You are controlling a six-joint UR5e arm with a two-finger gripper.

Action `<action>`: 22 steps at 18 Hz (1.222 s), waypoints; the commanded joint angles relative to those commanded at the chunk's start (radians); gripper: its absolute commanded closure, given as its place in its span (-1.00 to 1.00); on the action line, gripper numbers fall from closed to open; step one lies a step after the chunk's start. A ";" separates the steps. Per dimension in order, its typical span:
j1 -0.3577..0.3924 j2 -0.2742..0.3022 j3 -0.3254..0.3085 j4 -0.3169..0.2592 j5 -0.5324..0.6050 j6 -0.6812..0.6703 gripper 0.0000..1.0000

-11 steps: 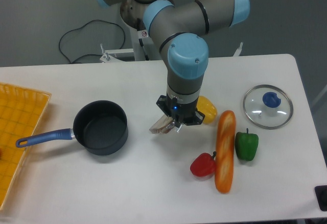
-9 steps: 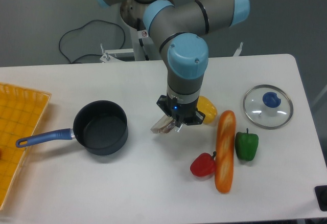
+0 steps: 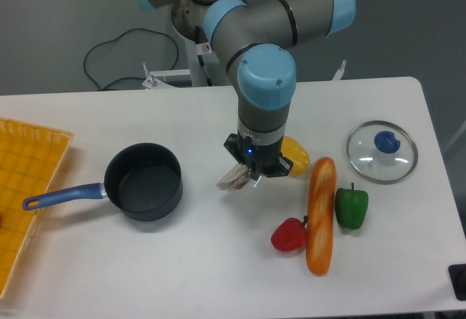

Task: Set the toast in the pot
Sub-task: 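Lift the held toast slice with the gripper and move toward the saucepan, then carry the toast over the dark blue saucepan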

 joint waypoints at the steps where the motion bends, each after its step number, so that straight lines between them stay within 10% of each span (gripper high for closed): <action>1: -0.003 0.006 0.002 0.002 -0.002 0.002 1.00; 22: -0.190 0.116 0.002 -0.051 -0.017 0.112 1.00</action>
